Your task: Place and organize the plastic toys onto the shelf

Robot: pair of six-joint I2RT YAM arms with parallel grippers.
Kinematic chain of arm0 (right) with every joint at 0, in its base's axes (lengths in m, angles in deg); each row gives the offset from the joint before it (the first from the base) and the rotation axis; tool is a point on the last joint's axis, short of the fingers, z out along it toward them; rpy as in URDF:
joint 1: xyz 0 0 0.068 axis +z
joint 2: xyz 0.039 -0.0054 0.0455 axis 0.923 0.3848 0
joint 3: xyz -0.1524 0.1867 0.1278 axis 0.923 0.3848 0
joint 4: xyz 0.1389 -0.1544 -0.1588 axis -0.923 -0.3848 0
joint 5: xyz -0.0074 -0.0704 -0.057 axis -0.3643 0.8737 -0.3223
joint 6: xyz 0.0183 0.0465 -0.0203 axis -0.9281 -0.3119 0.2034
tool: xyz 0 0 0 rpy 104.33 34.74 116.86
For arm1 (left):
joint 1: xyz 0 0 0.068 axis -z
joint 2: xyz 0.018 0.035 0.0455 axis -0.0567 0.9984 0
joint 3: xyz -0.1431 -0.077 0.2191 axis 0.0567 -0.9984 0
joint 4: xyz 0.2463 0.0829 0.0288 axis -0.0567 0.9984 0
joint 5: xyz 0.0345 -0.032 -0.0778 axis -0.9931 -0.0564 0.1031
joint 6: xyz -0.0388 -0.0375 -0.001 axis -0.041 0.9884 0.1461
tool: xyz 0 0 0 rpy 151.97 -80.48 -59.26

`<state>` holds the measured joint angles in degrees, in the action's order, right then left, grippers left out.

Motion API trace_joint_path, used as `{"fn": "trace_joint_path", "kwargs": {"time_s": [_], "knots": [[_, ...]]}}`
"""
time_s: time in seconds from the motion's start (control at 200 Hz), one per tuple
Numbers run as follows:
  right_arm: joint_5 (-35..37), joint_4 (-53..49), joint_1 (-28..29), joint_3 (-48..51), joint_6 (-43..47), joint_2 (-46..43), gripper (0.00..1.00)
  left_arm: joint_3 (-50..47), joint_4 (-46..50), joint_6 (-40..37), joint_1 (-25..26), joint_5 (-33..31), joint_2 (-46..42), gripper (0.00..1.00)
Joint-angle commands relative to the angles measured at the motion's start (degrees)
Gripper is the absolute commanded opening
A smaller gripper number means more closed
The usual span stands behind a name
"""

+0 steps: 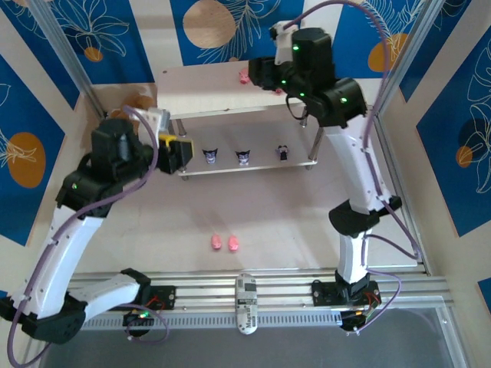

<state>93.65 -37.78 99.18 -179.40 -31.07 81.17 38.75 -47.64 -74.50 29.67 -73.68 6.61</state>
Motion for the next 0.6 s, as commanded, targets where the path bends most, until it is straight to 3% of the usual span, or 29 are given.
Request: {"fn": "trace_joint_path", "kwargs": {"time_s": [0.0, 0.1, 0.115, 0.155, 0.415, 0.595], "knots": [[0.46, -2.08, -0.73, 2.62, 0.92, -3.58, 0.46, 9.33, -3.44, -3.58, 0.41, 3.15, 7.69, 0.58], [1.48, -2.08, -2.26, 8.26, 1.5, -8.37, 0.47, 19.63, -0.72, -5.38, 1.61, 2.6, 16.54, 0.6], [1.43, -2.0, -2.66, 9.17, 1.45, -9.18, 0.47, 20.97, -0.38, -5.59, 1.8, 2.54, 17.98, 0.67], [1.25, -1.93, -3.8, 11.78, 1.17, -11.32, 0.48, 24.41, 0.3, -6.22, 2.57, 2.05, 21.17, 0.7], [-2.73, 1.17, -12.61, 29.48, -1.75, -23.98, 0.49, 44.94, 3.7, -9.11, 5.45, -3.1, 39.18, 0.7], [-5.51, 2.31, -17.18, 36.06, -2.17, -28.73, 0.49, 49.58, 1.96, -10.81, 6.84, -8.57, 45.42, 0.72]]}}
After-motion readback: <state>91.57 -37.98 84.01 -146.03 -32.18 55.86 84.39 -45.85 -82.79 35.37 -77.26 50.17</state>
